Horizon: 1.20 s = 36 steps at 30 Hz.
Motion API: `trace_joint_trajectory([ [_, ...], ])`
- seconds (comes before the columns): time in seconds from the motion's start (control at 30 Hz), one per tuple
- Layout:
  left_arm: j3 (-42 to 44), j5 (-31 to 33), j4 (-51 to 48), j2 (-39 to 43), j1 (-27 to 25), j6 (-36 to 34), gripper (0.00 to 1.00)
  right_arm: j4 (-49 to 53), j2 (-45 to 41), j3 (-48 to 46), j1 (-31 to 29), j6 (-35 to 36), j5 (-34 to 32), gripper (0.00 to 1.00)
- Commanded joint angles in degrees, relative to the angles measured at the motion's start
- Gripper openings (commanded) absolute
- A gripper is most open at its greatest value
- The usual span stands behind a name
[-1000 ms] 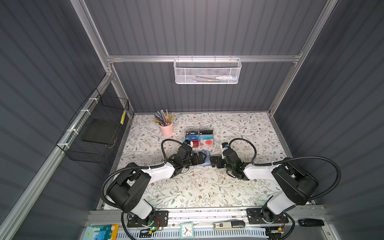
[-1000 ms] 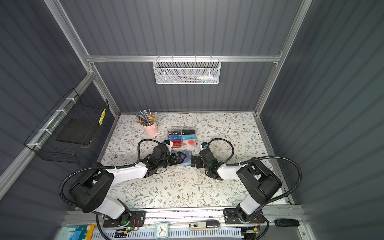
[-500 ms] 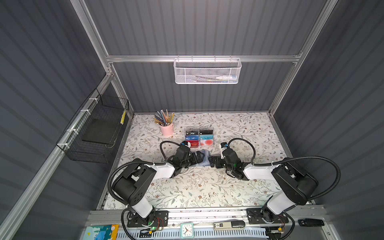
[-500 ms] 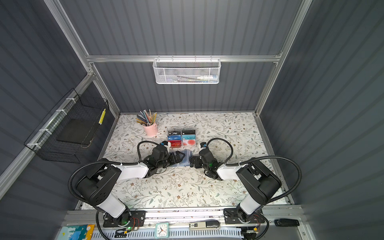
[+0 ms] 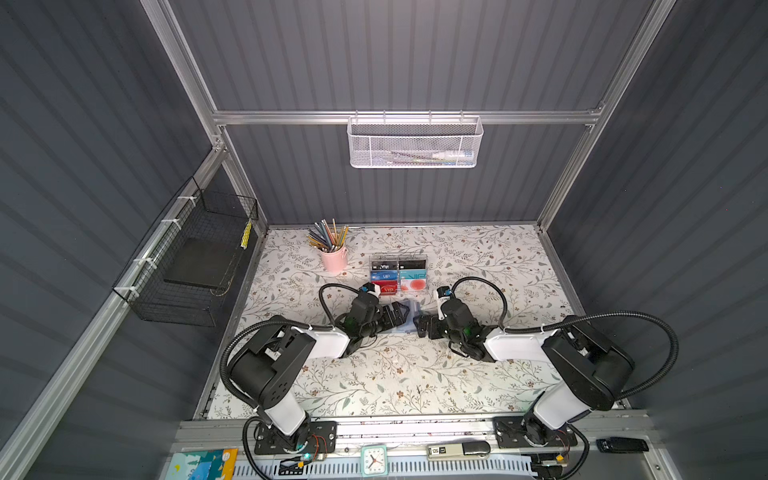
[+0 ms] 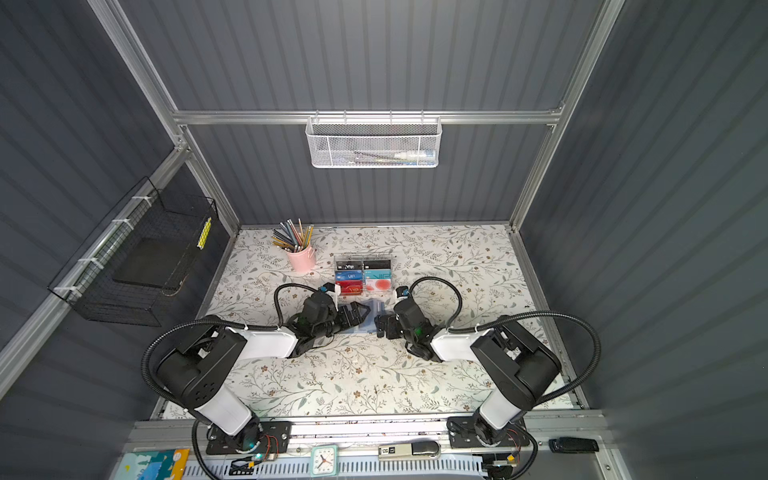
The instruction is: Take the credit cards out of the card holder
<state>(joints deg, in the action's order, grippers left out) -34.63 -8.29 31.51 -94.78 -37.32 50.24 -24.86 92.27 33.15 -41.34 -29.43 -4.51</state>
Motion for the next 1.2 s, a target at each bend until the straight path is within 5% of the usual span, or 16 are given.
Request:
trace_joint_trajectory([
  [0.0,1.6,-0.8,-0.8,-0.5,0.7,0.9,1.00,0.7,1.7,1.1,-0.2,-0.1,-1.0,0.99],
  [1.17,6.6,-6.2,6.5,-0.1,6.2,6.2,1.00,0.2,5.0,6.4,-1.3,-2.0,3.8,0.99],
])
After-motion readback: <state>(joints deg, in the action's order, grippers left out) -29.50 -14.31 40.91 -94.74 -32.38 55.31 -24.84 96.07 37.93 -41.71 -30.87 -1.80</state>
